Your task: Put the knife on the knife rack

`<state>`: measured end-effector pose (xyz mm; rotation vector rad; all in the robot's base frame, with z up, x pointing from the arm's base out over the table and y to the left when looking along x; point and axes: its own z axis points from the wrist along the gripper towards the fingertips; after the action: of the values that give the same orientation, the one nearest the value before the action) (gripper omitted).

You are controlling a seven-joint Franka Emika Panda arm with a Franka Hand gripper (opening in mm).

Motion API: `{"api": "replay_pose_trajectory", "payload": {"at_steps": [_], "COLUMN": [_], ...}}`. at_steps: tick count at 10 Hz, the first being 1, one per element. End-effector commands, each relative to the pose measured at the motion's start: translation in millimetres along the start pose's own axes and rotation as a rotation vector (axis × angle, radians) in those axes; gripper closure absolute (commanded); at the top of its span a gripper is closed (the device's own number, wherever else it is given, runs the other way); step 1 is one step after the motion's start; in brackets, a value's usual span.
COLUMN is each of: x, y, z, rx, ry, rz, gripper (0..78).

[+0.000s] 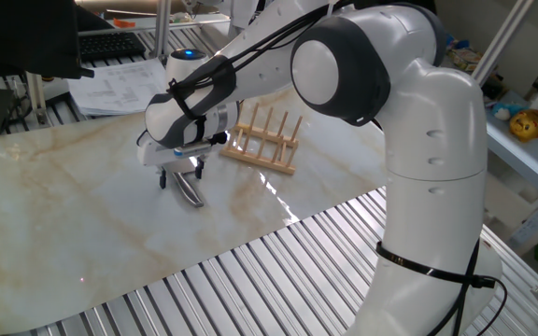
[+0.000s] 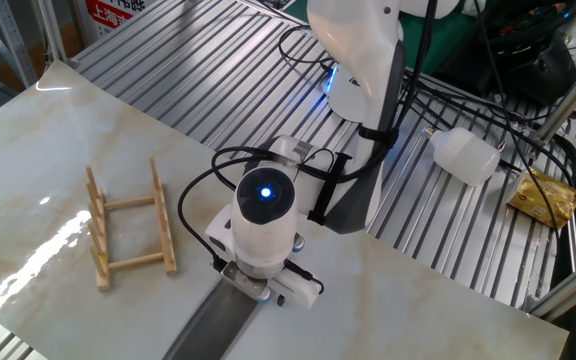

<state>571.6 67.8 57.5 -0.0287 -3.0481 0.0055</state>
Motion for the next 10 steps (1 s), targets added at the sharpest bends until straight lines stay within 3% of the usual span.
{"api": "replay_pose_trajectory", "payload": {"at_steps": [1, 8, 9, 10], "x": [-1.2, -1.1, -1.1, -1.1], "y": [0.1, 0.2, 0.2, 0.2], "z": [-0.1, -0.1, -0.1, -0.1], "rx": [-0.006, -0.005, -0.005, -0.005], "ry": [-0.002, -0.002, -0.002, -0.002], "rz": [-0.004, -0.008, -0.008, -0.008], "gripper": [0.3, 0.3, 75.6, 75.6]}}
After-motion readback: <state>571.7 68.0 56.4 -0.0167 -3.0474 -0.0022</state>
